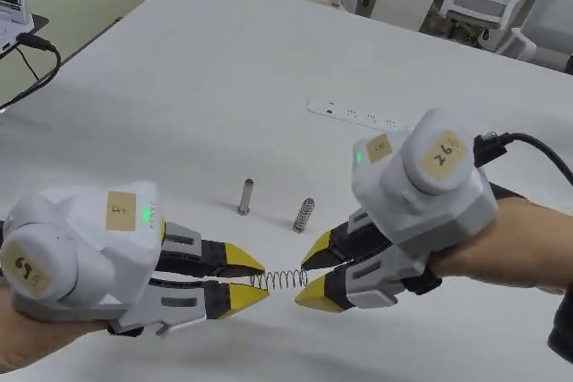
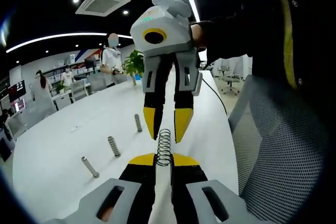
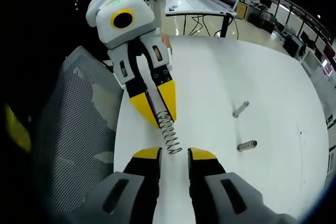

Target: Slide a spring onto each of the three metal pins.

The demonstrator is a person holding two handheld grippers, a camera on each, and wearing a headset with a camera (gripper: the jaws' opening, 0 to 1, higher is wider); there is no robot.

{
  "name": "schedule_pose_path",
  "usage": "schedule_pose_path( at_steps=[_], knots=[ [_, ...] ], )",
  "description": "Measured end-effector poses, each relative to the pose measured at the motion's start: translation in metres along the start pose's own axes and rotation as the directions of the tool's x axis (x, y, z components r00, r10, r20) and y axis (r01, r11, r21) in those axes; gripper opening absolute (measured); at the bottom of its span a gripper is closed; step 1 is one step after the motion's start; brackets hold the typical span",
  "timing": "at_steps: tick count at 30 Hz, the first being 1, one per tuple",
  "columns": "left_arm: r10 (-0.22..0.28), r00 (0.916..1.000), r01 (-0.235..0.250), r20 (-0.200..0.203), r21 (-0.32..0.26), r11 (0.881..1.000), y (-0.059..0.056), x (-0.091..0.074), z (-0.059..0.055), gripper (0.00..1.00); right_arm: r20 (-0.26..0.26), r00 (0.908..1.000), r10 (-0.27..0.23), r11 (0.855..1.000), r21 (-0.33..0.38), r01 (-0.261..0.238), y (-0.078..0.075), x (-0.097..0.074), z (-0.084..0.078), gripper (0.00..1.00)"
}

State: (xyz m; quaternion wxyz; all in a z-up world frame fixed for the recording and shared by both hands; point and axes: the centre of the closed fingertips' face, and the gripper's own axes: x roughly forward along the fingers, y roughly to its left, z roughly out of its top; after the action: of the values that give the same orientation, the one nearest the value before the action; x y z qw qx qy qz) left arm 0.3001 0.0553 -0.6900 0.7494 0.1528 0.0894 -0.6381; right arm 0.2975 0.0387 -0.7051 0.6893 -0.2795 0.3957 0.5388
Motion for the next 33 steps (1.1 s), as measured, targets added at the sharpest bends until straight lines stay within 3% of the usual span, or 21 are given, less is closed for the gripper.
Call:
schedule_pose_path(
  at_steps=[17,33],
  knots=[
    [0.0,1.0,0.0,0.007,0.0,1.0,-0.005,0.0,0.0,0.02,-0.01,0.9999,0.006,0.999,-0.041,-0.006,0.008,-0.006,0.007,0.09],
    [0.004,1.0,-0.004,0.004,-0.009,1.0,-0.006,0.004,-0.005,0.02,0.011,0.9998,0.017,0.997,-0.08,-0.017,0.016,-0.013,0.031,0.09]
  ],
)
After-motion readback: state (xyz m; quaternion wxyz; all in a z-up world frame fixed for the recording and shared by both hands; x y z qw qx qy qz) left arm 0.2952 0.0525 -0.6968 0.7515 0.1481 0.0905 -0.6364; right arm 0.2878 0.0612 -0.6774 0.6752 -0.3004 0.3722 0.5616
